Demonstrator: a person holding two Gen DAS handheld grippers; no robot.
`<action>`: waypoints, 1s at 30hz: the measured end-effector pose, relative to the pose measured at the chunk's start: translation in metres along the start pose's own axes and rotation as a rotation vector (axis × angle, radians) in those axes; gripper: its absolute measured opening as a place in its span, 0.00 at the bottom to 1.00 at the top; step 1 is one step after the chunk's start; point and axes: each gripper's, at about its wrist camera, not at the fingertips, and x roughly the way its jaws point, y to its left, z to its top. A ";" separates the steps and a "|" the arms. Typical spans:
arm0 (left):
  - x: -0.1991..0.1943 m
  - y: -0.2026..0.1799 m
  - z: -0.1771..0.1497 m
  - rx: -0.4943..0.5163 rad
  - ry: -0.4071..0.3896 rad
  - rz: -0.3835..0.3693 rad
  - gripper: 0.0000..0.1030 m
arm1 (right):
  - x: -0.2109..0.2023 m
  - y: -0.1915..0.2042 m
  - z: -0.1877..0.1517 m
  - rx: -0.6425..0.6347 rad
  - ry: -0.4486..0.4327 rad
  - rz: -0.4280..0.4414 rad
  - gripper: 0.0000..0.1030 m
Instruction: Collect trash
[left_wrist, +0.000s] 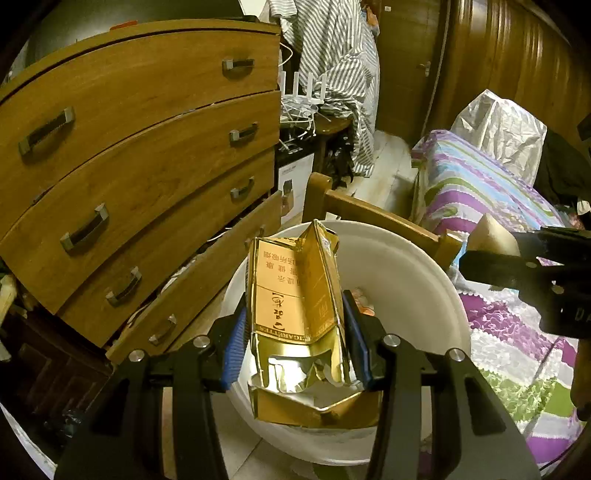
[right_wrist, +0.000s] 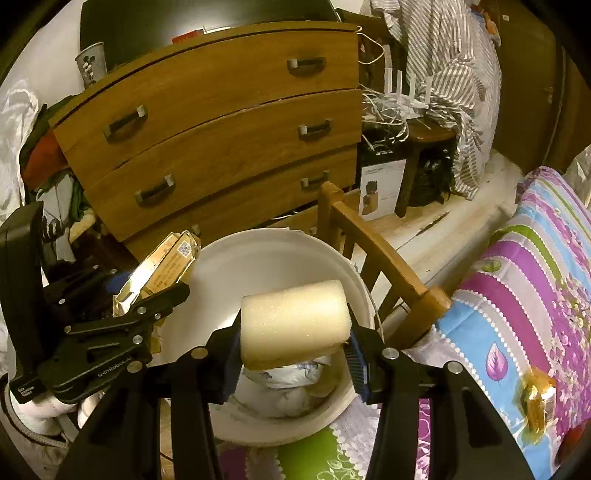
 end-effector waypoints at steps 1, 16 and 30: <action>0.000 0.001 0.000 -0.001 -0.001 0.006 0.47 | 0.001 0.000 0.000 -0.002 -0.002 0.002 0.49; -0.040 0.017 -0.010 -0.100 -0.125 0.091 0.87 | -0.062 -0.008 -0.022 0.041 -0.168 0.033 0.73; -0.151 -0.018 -0.074 -0.152 -0.384 0.032 0.95 | -0.179 0.008 -0.156 -0.008 -0.393 -0.007 0.81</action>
